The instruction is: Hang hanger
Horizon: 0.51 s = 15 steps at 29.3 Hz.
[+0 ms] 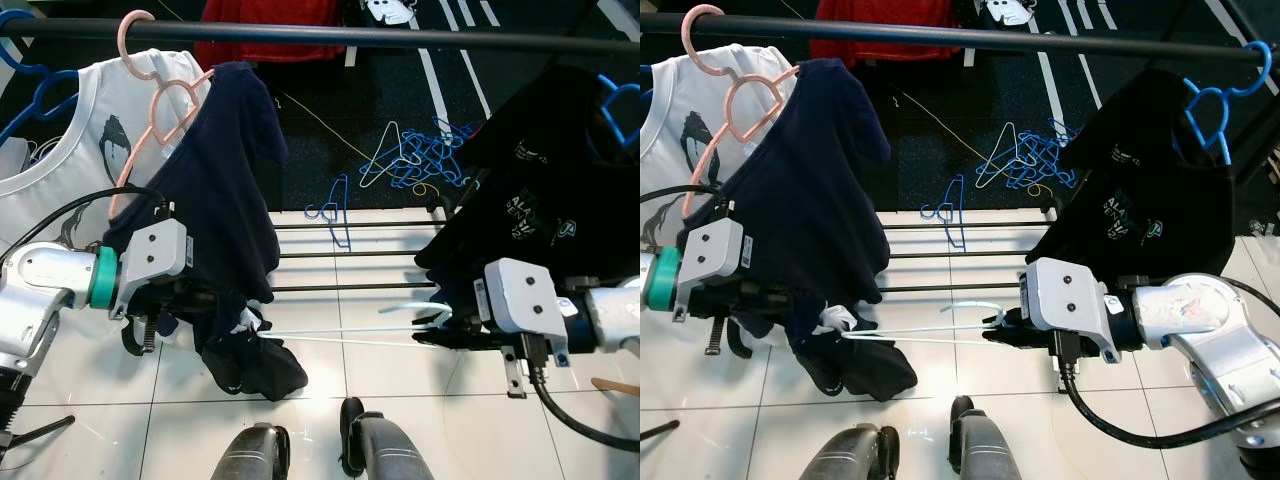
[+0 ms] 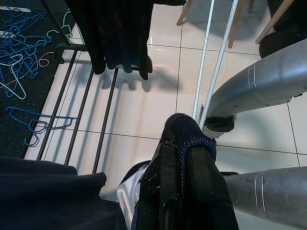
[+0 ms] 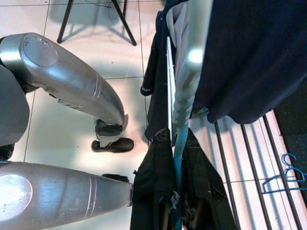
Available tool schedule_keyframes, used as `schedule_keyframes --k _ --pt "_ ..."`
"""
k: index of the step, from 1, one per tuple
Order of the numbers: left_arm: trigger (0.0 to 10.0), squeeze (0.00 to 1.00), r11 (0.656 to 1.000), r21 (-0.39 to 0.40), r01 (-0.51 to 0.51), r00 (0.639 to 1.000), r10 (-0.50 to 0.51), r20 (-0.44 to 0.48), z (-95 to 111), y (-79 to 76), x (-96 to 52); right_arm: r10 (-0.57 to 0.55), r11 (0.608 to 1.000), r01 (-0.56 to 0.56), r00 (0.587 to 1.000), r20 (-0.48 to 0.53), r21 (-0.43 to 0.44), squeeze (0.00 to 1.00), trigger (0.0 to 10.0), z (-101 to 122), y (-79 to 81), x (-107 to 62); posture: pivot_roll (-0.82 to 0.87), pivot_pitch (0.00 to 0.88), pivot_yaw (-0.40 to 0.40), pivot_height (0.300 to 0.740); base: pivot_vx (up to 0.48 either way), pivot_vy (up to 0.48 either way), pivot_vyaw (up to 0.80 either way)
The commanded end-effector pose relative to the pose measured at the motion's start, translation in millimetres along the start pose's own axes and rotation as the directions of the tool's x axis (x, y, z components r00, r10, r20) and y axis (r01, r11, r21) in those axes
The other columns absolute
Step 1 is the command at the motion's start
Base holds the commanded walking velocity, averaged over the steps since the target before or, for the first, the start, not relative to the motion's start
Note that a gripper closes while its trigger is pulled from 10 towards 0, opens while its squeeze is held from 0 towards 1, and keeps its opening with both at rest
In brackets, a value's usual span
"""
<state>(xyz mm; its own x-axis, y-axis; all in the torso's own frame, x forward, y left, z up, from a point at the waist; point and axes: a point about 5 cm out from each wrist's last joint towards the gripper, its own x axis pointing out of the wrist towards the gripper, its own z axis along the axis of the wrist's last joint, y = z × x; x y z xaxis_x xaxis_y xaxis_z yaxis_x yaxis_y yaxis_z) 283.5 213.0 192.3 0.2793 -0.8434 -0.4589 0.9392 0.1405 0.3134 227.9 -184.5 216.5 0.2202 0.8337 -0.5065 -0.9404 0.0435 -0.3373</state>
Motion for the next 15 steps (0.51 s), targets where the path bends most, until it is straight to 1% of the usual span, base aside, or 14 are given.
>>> schedule_keyframes --k 1,3,15 --pt "10.0 0.0 1.0 0.016 0.011 1.0 -0.012 0.015 4.5 -2.0 0.1 0.01 1.0 -0.01 1.0 0.01 -0.002 0.0 10.0 -0.1 1.4 1.7 -0.09 0.147 0.077 0.74 0.0 0.0 0.0" --pt "10.0 0.0 0.999 0.023 0.036 0.998 -0.037 0.044 9.1 -4.4 3.4 0.005 1.0 -0.005 1.0 0.013 -0.007 0.0 10.0 0.0 0.3 2.1 -0.09 0.147 0.078 0.74 0.0 0.0 0.0" --pt "10.0 0.0 0.998 0.027 0.054 0.997 -0.056 0.052 12.4 -6.2 1.9 -0.007 1.0 0.007 1.0 -0.003 -0.013 0.0 10.0 -3.1 -2.5 0.0 -0.09 0.144 0.077 0.74 0.0 0.0 0.0"
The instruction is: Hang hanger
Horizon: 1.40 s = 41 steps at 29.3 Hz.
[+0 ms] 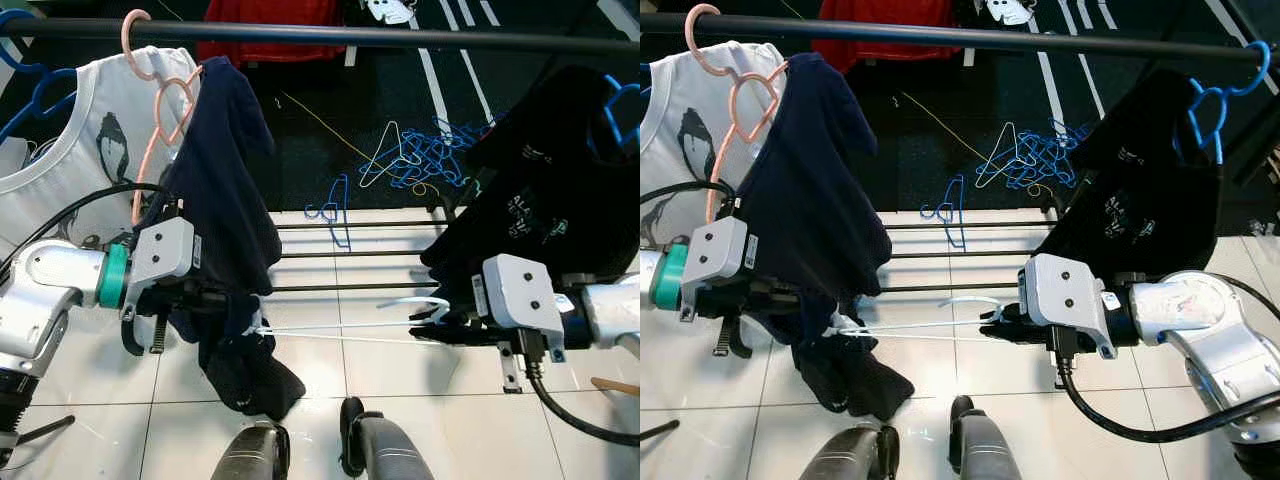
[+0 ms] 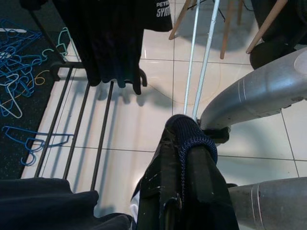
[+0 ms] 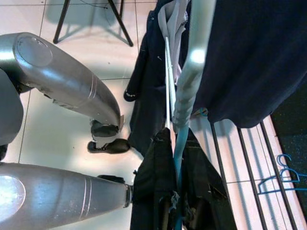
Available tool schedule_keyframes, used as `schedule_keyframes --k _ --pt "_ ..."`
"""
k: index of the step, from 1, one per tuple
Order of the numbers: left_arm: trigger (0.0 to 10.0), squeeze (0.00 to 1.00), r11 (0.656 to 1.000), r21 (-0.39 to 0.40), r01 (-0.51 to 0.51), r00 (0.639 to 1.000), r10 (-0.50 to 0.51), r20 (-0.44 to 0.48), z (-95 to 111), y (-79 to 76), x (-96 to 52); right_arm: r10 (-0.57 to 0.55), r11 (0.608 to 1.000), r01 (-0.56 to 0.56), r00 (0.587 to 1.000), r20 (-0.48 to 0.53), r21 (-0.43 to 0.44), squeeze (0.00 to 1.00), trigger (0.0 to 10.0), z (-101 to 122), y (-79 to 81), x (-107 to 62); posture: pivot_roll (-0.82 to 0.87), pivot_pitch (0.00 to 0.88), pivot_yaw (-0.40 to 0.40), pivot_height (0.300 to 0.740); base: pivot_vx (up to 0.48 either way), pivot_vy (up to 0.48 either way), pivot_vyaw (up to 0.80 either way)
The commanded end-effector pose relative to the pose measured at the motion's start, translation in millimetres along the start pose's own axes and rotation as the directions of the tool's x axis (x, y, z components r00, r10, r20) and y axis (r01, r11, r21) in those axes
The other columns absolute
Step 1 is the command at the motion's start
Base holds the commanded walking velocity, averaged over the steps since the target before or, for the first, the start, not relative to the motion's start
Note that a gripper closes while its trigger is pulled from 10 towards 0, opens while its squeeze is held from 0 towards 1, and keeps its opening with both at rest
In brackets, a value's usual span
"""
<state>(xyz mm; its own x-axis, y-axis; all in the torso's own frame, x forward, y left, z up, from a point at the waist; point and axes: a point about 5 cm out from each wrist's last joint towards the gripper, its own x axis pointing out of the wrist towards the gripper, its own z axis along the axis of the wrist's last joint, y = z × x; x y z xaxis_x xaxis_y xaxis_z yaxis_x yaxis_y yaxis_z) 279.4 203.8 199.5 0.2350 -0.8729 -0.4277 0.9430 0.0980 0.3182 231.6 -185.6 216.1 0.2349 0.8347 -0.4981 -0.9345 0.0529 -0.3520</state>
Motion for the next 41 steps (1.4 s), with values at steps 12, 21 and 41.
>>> schedule_keyframes --k 12,21,41 --pt "10.0 0.0 1.0 -0.003 0.03 0.999 -0.03 0.025 4.9 -6.4 2.8 0.007 1.0 -0.007 1.0 0.007 -0.013 0.0 10.0 0.4 -1.1 2.1 -0.09 0.137 0.074 0.74 0.0 0.0 0.0" --pt "10.0 0.0 1.0 0.001 0.004 1.0 -0.004 0.025 3.3 -3.3 6.7 0.057 0.998 -0.056 0.997 0.043 -0.006 0.0 10.0 4.9 6.5 9.2 -0.09 0.132 0.073 0.74 0.0 0.0 0.0" --pt "10.0 0.0 0.999 0.047 -0.005 0.993 0.0 0.119 28.7 5.6 16.4 0.113 0.993 -0.115 0.992 0.059 0.031 0.0 10.0 -0.8 20.7 22.5 -0.09 0.138 0.082 0.74 0.0 0.0 0.0"
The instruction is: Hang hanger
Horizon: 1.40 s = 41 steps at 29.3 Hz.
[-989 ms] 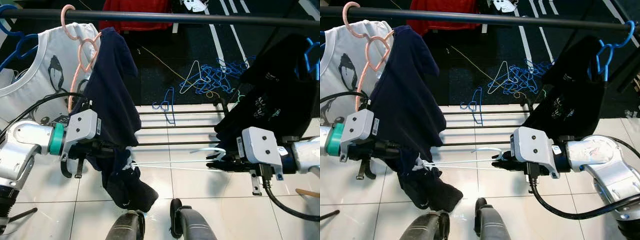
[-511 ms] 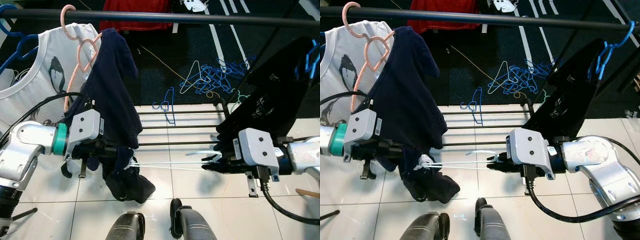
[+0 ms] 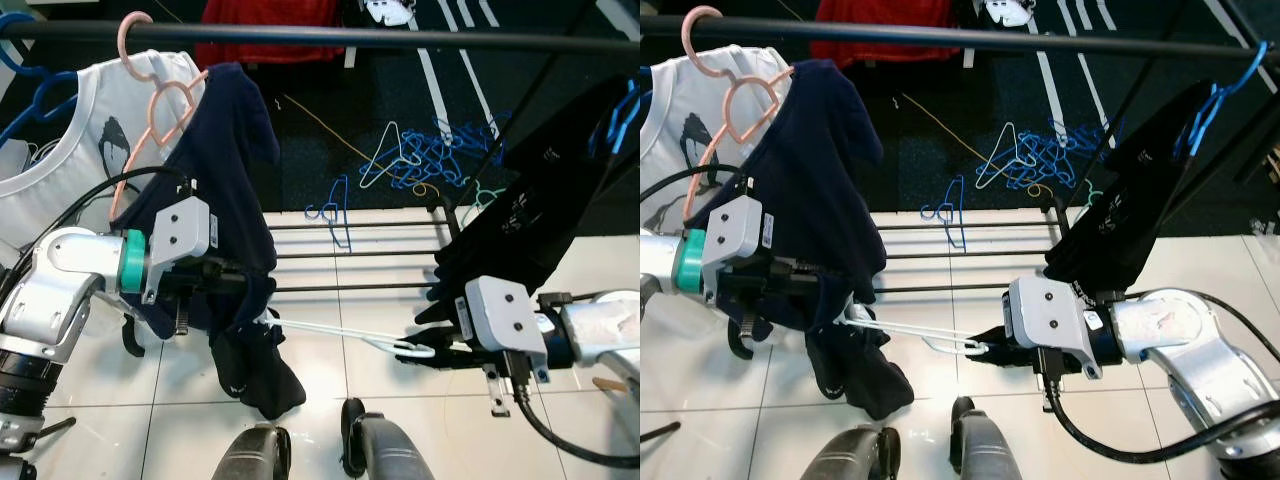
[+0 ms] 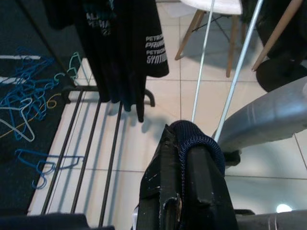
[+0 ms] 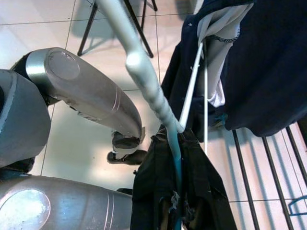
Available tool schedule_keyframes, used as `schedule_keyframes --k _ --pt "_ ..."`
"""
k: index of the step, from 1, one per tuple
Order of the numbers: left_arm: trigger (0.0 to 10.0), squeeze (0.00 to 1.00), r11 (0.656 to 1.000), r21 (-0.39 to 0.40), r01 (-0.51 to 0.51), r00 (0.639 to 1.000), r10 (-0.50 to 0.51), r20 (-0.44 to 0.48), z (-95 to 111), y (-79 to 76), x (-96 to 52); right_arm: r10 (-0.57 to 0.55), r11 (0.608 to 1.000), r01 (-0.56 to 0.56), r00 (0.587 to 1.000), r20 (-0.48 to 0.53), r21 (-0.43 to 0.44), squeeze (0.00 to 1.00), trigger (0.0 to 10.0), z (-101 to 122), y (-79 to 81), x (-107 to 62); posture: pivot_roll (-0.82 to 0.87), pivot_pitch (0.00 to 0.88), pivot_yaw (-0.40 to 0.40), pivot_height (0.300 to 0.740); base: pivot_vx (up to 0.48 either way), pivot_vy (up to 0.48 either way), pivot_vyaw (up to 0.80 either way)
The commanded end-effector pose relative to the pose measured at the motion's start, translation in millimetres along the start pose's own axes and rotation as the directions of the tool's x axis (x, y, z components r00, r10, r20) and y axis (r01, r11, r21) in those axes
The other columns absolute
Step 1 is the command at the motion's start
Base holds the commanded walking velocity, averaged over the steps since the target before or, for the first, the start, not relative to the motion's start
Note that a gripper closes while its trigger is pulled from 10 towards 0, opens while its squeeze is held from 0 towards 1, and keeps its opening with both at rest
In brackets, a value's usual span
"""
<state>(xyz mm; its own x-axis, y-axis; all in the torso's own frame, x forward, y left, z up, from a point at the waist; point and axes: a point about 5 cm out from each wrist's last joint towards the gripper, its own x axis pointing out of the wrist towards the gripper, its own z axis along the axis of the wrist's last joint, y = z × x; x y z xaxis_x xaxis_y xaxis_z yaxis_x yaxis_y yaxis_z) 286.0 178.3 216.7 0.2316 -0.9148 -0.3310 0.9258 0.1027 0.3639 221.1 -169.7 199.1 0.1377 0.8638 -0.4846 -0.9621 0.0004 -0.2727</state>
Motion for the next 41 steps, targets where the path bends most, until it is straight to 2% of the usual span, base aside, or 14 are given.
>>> schedule_keyframes --k 1,8,13,14,16,22,28,33,34,35,37,38,39,41 --pt "10.0 0.0 0.999 0.012 0.052 0.998 -0.052 0.034 8.7 -7.6 1.8 0.034 0.999 -0.034 0.999 0.005 -0.009 0.0 10.0 0.3 4.0 4.4 -0.09 0.138 0.082 0.74 0.0 0.0 0.0" --pt "10.0 0.0 0.987 0.077 0.142 0.987 -0.147 0.071 23.9 -18.4 9.9 0.061 0.998 -0.061 0.998 -0.005 -0.004 0.0 10.0 -3.6 4.0 7.1 -0.08 0.135 0.082 0.74 0.0 0.0 0.0" --pt "10.0 0.0 0.985 0.112 0.13 0.978 -0.146 0.151 42.8 -13.3 21.9 0.065 0.998 -0.065 0.998 0.02 -0.005 0.0 10.0 -4.0 2.5 16.0 -0.08 0.13 0.084 0.74 0.0 0.0 0.0" --pt "10.0 0.0 0.985 0.112 0.13 0.978 -0.146 0.151 42.8 -13.3 21.9 0.065 0.998 -0.065 0.998 0.02 -0.005 0.0 10.0 -4.0 2.5 16.0 -0.08 0.13 0.084 0.74 0.0 0.0 0.0" --pt "10.0 0.0 0.988 0.109 0.109 0.967 -0.131 0.217 54.3 -9.2 33.5 0.048 0.999 -0.047 0.997 0.061 -0.013 0.0 10.0 -0.3 -2.2 26.2 -0.08 0.126 0.088 0.74 0.0 0.0 0.0" --pt "10.0 0.0 0.993 0.084 0.078 0.948 -0.1 0.301 63.3 -6.8 50.4 0.003 1.0 -0.002 0.991 0.136 -0.008 0.0 10.0 6.4 -8.9 42.0 -0.09 0.126 0.09 0.74 0.0 0.0 0.0" --pt "10.0 0.0 0.995 0.071 0.073 0.939 -0.093 0.33 67.5 -5.0 54.6 0.016 1.0 -0.016 0.987 0.161 -0.004 0.0 10.0 9.1 -5.9 48.7 -0.09 0.126 0.09 0.74 0.0 0.0 0.0" --pt "10.0 0.0 0.996 0.039 0.075 0.915 -0.084 0.394 79.9 0.9 53.7 0.024 1.0 -0.026 0.984 0.179 0.008 0.0 10.0 8.9 -2.1 54.3 -0.08 0.125 0.094 0.74 0.0 0.0 0.0" --pt "10.0 0.0 0.996 0.039 0.075 0.915 -0.084 0.394 79.9 0.9 53.7 0.024 1.0 -0.026 0.984 0.179 0.008 0.0 10.0 8.9 -2.1 54.3 -0.08 0.125 0.094 0.74 0.0 0.0 0.0" --pt "10.0 0.0 0.996 0.061 0.063 0.932 -0.081 0.354 75.8 -0.2 57.6 -0.043 0.999 0.042 0.976 0.213 0.01 0.0 10.0 13.1 -10.4 56.6 -0.08 0.127 0.098 0.74 0.0 0.0 0.0" --pt "10.0 0.0 0.995 0.077 0.057 0.942 -0.08 0.327 72.0 -1.3 59.4 -0.071 0.997 0.07 0.971 0.226 0.012 0.0 10.0 14.9 -14.2 57.1 -0.08 0.127 0.098 0.74 0.0 0.0 0.0" --pt "10.0 0.0 0.994 0.1 0.05 0.957 -0.076 0.28 64.1 -2.6 59.8 -0.112 0.994 0.113 0.964 0.243 0.009 0.0 10.0 18.2 -19.6 55.5 -0.08 0.129 0.101 0.74 0.0 0.0 0.0" --pt "10.0 0.0 0.994 0.1 0.05 0.957 -0.076 0.28 64.1 -2.6 59.8 -0.112 0.994 0.113 0.964 0.243 0.009 0.0 10.0 18.2 -19.6 55.5 -0.08 0.129 0.101 0.74 0.0 0.0 0.0" --pt "10.0 0.0 0.992 0.118 0.048 0.97 -0.075 0.233 55.2 -4.9 58.2 -0.178 0.982 0.187 0.946 0.271 -0.006 0.0 10.0 24.4 -28.6 50.5 -0.08 0.129 0.099 0.74 0.0 0.0 0.0"
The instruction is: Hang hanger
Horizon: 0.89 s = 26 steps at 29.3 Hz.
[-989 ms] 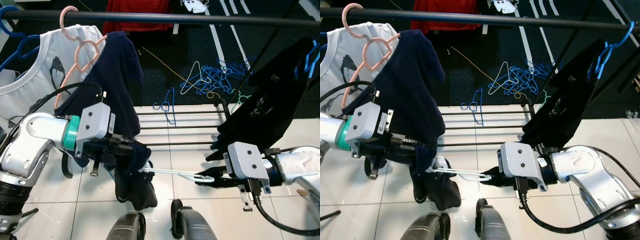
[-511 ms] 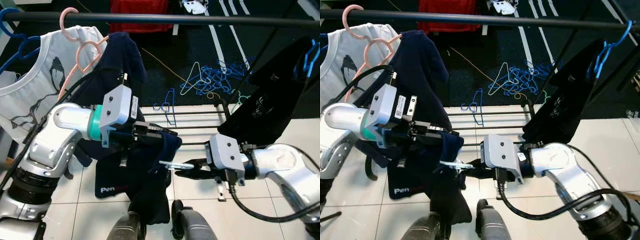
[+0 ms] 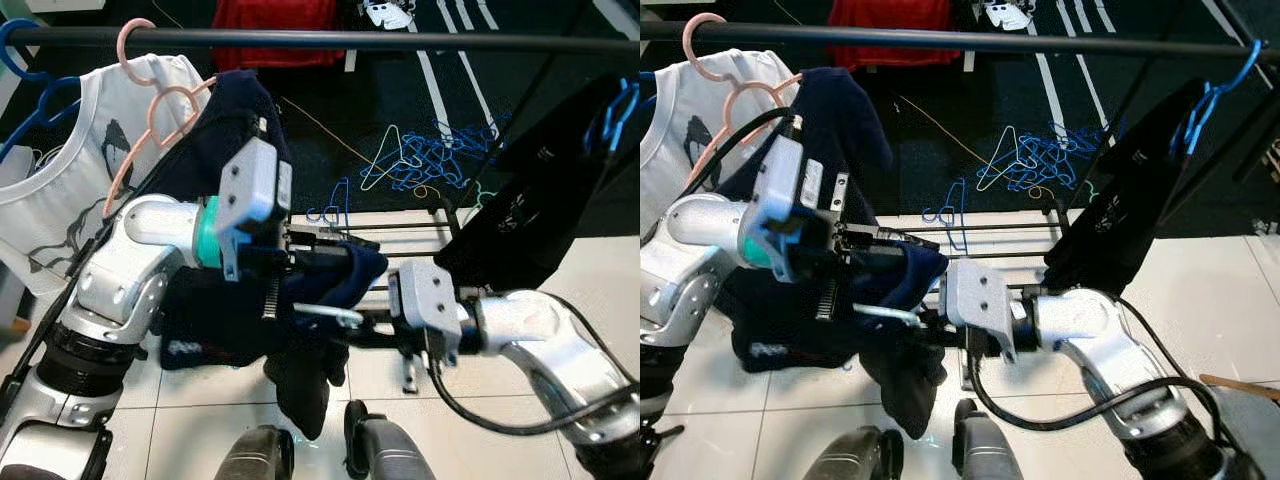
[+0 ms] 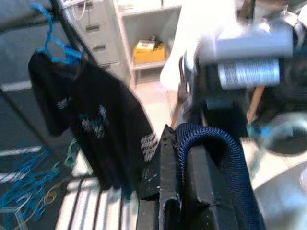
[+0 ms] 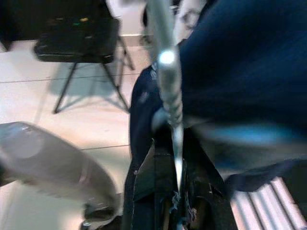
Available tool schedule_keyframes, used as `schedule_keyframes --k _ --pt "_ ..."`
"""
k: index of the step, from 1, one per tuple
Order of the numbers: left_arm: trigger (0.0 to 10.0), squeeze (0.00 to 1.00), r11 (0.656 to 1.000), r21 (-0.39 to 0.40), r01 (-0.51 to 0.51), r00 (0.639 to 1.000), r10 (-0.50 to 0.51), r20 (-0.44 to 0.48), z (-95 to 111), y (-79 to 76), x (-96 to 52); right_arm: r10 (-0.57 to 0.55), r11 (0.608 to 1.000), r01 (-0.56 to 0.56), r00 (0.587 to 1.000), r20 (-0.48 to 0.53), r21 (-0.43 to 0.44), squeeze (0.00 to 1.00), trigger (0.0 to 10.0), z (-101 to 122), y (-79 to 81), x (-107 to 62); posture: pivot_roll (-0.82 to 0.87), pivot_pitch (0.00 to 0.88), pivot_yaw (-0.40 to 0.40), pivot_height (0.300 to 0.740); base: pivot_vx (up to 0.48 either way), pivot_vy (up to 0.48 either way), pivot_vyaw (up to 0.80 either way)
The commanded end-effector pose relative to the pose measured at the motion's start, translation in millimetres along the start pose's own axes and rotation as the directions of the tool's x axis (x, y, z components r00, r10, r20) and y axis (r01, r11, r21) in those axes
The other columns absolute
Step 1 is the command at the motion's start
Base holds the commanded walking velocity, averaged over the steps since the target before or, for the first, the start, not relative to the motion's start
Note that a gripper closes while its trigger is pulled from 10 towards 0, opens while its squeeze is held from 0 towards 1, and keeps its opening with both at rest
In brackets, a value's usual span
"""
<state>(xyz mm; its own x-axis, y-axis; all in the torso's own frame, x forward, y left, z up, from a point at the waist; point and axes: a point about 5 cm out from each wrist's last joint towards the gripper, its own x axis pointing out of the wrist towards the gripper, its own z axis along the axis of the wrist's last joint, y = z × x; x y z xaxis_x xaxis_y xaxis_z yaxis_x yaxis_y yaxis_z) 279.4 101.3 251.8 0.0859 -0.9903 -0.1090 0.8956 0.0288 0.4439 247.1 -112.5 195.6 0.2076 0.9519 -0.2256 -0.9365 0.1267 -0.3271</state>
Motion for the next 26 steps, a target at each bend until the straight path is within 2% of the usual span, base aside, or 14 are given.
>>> schedule_keyframes --k 1,3,4,6,11,14,16,17,18,20,24,26 --pt "10.0 0.0 1.0 0.009 0.017 0.999 -0.016 -0.044 -8.5 -5.4 -1.7 -0.071 0.996 0.073 0.997 0.043 -0.043 0.0 10.0 8.3 -9.0 -3.1 -0.08 0.129 0.099 0.74 0.0 0.0 0.0" --pt "10.0 0.0 1.0 0.008 0.016 0.999 -0.016 -0.047 -8.8 -5.8 -2.0 -0.086 0.995 0.089 0.995 0.051 -0.05 0.0 10.0 9.7 -11.0 -3.5 -0.08 0.129 0.099 0.74 0.0 0.0 0.0" --pt "10.0 0.0 1.0 0.013 0.01 0.998 -0.01 -0.057 -10.7 -6.5 -1.7 -0.132 0.989 0.138 0.987 0.095 -0.059 0.0 10.0 18.2 -19.5 -3.1 -0.07 0.129 0.098 0.74 0.0 0.0 0.0" --pt "10.0 0.0 1.0 0.017 0.002 0.998 -0.001 -0.063 -11.5 -5.9 -1.6 -0.145 0.986 0.152 0.983 0.114 -0.062 0.0 10.0 21.8 -22.1 -2.6 -0.07 0.129 0.098 0.74 0.0 0.0 0.0" --pt "10.0 0.0 0.999 0.022 -0.023 0.998 0.025 -0.066 -11.8 -3.3 -1.6 -0.149 0.985 0.158 0.98 0.132 -0.064 0.0 10.0 25.4 -23.5 -1.7 -0.07 0.129 0.096 0.74 0.0 0.0 0.0" --pt "10.0 0.0 0.995 0.048 -0.086 0.996 0.088 -0.03 -2.1 8.4 -2.3 -0.182 0.98 0.192 0.965 0.188 -0.041 0.0 10.0 27.0 -25.4 6.3 -0.06 0.129 0.091 0.74 0.0 0.0 0.0" --pt "10.0 0.0 0.995 0.048 -0.086 0.996 0.088 -0.03 -2.1 8.4 -2.3 -0.182 0.98 0.192 0.965 0.188 -0.041 0.0 10.0 27.0 -25.4 6.3 -0.06 0.129 0.091 0.74 0.0 0.0 0.0" --pt "10.0 0.12 0.993 0.058 -0.099 0.995 0.1 -0.02 0.4 11.0 -2.6 -0.193 0.978 0.204 0.96 0.203 -0.034 0.0 10.0 27.1 -26.3 8.8 -0.06 0.129 0.091 0.74 0.0 0.0 0.0" --pt "10.0 0.98 0.991 0.075 -0.113 0.993 0.115 -0.011 4.3 15.1 -3.9 -0.207 0.976 0.218 0.954 0.218 -0.026 0.0 10.0 27.5 -27.1 11.6 -0.06 0.129 0.09 0.74 0.0 0.0 0.0" --pt "10.0 1.0 0.989 0.105 -0.099 0.995 0.101 -0.014 10.2 19.1 -8.3 -0.217 0.974 0.228 0.948 0.231 -0.02 0.0 10.0 28.0 -28.1 15.0 -0.06 0.129 0.09 0.74 0.0 0.0 0.0" --pt "10.0 1.0 0.992 0.119 0.045 0.995 -0.034 -0.096 11.9 8.8 -25.6 -0.206 0.976 0.217 0.954 0.217 -0.03 0.0 10.0 26.5 -28.0 14.9 -0.06 0.132 0.091 0.74 0.0 0.0 0.0" --pt "10.0 1.0 0.992 0.111 0.066 0.992 -0.054 -0.111 12.0 6.6 -29.6 -0.203 0.976 0.215 0.956 0.21 -0.033 0.0 10.0 25.7 -28.2 14.0 -0.06 0.132 0.091 0.74 0.0 0.0 0.0"
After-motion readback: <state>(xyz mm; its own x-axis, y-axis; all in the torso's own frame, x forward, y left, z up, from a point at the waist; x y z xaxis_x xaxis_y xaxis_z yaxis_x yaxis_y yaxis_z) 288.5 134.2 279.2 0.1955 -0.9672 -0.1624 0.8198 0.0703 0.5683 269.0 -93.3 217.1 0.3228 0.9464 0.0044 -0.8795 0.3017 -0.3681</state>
